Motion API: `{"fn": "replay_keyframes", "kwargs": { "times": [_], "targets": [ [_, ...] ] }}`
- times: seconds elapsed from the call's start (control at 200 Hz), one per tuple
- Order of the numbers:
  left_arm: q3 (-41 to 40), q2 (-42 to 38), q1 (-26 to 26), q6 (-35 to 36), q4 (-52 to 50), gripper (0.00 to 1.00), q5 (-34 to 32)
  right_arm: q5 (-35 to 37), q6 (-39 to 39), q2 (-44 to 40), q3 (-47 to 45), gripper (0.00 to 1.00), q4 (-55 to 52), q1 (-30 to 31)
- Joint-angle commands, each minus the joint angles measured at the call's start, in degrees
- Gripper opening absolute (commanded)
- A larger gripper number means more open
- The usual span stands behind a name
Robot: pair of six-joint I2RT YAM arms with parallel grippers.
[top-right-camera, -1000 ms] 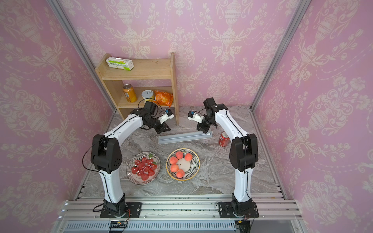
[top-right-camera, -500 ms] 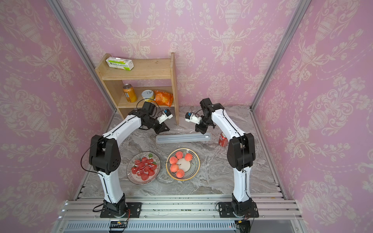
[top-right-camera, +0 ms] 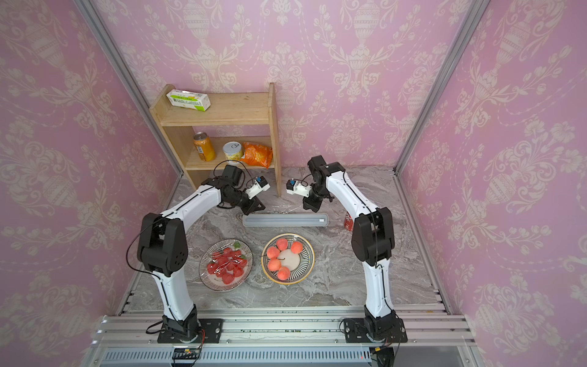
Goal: Wrap the plate with plastic wrap
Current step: Pull the plastic wrap from the plastic wrap cutting box.
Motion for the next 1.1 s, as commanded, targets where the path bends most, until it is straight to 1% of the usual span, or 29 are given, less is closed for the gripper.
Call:
{"fn": "replay_keyframes", "kwargs": {
  "times": [0.0,0.25,0.47,0.746,1.096],
  "targets": [
    [-0.9,-2.6,0.6,-0.9,1.2,0.00,1.9,-0.4,0.2,1.5,3.1,0.00,-1.5,0.9],
    [-1.7,-3.7,1.4,-0.6,1.6,0.00,1.9,0.1,0.4,2.6,5.2,0.00,-2.4,1.5],
    [-1.0,-5.2,1.7,-0.4,1.3,0.00,2.4,1.9,0.2,1.8,8.7,0.00,-4.9,1.2],
    [1.3,-6.2,1.8,-0.3,0.4,0.00,3.0,3.3,-0.1,-0.1,11.5,0.00,-8.0,0.1],
    [4.7,-7.2,1.8,-1.8,0.6,0.00,5.0,4.3,0.1,-2.7,12.5,0.00,-8.0,-0.9]
  ]
}}
